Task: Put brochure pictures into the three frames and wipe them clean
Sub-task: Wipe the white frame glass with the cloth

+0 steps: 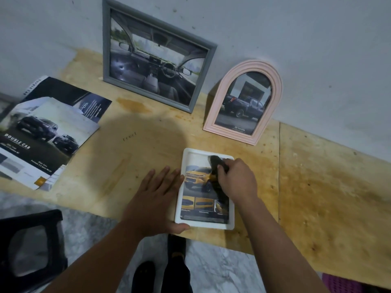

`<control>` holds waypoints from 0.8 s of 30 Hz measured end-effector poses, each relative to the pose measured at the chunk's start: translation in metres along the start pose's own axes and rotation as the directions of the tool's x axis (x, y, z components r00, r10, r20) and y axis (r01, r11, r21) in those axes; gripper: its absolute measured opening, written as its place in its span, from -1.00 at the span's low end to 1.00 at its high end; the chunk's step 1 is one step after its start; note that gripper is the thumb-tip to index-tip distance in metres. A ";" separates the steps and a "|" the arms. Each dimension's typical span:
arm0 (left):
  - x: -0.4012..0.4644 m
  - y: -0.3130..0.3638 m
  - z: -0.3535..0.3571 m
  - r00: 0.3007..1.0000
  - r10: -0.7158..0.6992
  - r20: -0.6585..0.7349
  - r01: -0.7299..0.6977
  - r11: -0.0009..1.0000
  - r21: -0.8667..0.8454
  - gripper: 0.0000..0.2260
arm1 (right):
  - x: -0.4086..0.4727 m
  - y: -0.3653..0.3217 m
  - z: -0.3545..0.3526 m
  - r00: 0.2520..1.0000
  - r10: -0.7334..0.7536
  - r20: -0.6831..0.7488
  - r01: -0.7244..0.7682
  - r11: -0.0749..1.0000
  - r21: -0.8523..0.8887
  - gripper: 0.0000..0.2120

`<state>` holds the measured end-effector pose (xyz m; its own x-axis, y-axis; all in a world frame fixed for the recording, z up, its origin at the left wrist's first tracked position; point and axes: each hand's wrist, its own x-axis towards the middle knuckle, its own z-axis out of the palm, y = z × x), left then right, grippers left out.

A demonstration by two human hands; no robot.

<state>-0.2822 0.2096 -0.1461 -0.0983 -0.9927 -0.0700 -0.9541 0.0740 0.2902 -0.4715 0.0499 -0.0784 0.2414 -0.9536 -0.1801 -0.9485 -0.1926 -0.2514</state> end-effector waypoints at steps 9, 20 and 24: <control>0.000 -0.002 0.003 1.000 0.005 0.010 -0.005 1.000 -0.008 0.15 | -0.017 -0.032 0.039 0.938 -0.328 0.114 0.345 0.916 -0.206 -0.65; -0.002 -0.004 0.003 0.997 0.033 -0.071 -0.036 0.998 -0.046 0.13 | 0.007 -0.038 0.033 0.908 -0.371 0.195 0.401 0.904 -0.148 -0.63; -0.001 -0.003 0.003 0.994 0.037 -0.105 -0.042 0.998 -0.050 0.12 | -0.015 0.000 0.018 0.719 -0.548 0.428 0.619 0.785 -0.034 -0.56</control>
<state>-0.2798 0.2106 -0.1493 -0.1028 -0.9938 0.0416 -0.9338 0.1108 0.3403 -0.4712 0.0681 -0.0930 0.7811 -0.4809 -0.3984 -0.6021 -0.7491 -0.2763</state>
